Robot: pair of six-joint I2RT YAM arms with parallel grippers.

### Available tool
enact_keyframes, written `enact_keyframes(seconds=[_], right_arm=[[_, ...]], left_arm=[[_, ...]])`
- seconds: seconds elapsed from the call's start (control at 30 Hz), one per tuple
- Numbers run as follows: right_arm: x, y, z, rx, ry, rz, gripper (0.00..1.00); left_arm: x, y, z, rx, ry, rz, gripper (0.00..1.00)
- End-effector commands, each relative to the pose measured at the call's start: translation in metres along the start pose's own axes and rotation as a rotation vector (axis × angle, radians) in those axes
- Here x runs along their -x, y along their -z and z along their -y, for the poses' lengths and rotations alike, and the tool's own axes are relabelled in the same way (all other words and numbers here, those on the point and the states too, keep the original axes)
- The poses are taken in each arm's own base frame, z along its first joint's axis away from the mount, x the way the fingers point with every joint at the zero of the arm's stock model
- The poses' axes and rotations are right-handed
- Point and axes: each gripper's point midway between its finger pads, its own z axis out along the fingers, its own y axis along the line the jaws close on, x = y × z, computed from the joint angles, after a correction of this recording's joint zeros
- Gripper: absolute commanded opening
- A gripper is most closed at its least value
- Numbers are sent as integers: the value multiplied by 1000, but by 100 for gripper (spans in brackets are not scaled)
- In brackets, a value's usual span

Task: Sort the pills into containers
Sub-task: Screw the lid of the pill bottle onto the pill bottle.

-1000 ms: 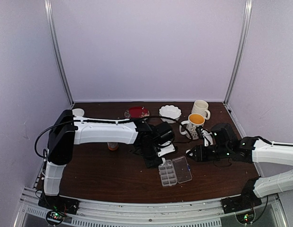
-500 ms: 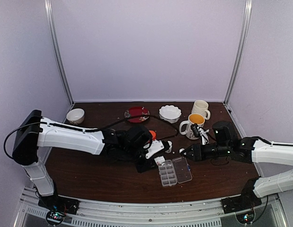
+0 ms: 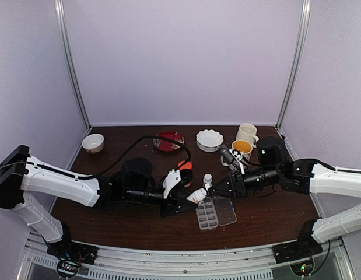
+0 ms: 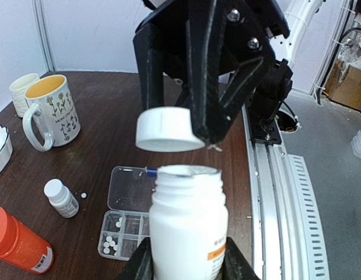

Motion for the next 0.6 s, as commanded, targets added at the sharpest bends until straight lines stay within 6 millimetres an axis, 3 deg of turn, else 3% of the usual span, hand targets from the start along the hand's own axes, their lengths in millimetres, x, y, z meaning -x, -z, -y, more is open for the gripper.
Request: enact_keyframes(seconds=[0.0, 0.1, 0.27, 0.57], right_arm=[[10, 2, -22, 45, 86, -13, 10], [15, 4, -12, -35, 88, -10, 10], [15, -2, -28, -2, 143, -74, 11], [3, -21, -28, -55, 187, -183, 11]], left_arm=[[41, 14, 11, -45, -38, 239, 11], [39, 21, 7, -12, -33, 274, 10], [37, 23, 8, -17, -42, 281, 10], [38, 19, 15, -68, -49, 246, 10]])
